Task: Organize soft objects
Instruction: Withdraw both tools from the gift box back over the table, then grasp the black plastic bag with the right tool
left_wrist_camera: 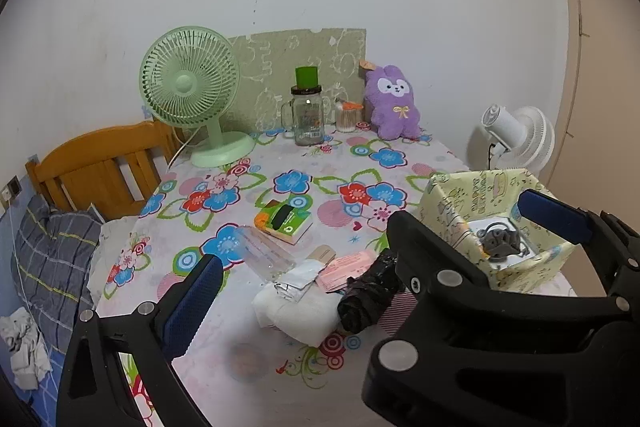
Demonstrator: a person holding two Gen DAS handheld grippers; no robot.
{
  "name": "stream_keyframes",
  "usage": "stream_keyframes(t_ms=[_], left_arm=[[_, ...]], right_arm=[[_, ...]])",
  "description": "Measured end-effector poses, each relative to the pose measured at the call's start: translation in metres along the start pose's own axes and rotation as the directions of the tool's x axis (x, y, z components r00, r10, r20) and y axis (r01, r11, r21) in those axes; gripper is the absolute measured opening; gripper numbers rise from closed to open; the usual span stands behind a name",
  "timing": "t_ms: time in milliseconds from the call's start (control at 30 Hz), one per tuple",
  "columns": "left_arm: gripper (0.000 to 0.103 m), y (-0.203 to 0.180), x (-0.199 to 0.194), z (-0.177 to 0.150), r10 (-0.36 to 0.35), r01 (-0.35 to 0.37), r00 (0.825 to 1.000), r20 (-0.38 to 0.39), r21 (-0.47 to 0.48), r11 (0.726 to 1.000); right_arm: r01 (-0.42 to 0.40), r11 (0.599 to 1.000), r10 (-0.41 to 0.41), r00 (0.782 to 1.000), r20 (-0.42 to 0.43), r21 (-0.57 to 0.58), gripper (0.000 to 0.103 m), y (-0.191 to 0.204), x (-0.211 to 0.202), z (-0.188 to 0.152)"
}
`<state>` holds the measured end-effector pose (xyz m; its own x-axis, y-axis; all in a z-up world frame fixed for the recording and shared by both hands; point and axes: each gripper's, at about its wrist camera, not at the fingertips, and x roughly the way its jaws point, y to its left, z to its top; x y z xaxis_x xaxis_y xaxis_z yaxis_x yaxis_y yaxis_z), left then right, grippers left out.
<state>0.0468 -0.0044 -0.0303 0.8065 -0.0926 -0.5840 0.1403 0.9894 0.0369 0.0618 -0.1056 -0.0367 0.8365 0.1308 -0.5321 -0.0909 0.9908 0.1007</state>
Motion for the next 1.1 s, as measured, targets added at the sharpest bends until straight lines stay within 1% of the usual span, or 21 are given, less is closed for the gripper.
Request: stream_keyframes(t_ms=[233,400,533,600,700,833,1100], left_arm=[[0.102,0.008,0.014,-0.007,-0.003,0.003,1.0,-0.007,-0.001,1.0],[0.102,0.016,0.03,-0.013,-0.007,0.007,0.999,-0.046,-0.016,1.0],[0.102,0.023,0.044,-0.019,0.004,-0.007,0.997,-0.078,-0.044,0.999],[0.102,0.026,0.05,-0.023,0.002,-0.007,0.996,-0.093,-0.052,0.999],[0.102,0.028,0.058,-0.028,0.0,-0.007,0.993,-0.117,-0.055,0.998],[0.102,0.031,0.07,-0.036,-0.006,-0.003,0.989,-0.149,-0.06,0.998],[0.101,0.04,0.088,-0.047,-0.004,-0.009,0.981,-0.193,-0.07,0.997]], right_arm=[[-0.021,1.0,0.021,0.999,-0.036,-0.01,0.098,0.007,0.021,-0.007],[-0.032,0.999,0.031,0.997,-0.071,-0.007,0.095,0.01,0.038,-0.014],[-0.041,0.999,0.041,0.995,-0.095,-0.003,0.094,0.012,0.05,-0.019],[-0.043,0.999,0.042,0.993,-0.111,-0.003,0.091,0.013,0.057,-0.022],[-0.037,0.999,0.035,0.991,-0.132,-0.014,0.089,0.017,0.068,-0.027],[-0.022,0.999,0.017,0.988,-0.153,-0.032,0.084,0.021,0.079,-0.035],[-0.014,1.0,0.01,0.977,-0.212,-0.017,0.083,0.022,0.101,-0.048]])
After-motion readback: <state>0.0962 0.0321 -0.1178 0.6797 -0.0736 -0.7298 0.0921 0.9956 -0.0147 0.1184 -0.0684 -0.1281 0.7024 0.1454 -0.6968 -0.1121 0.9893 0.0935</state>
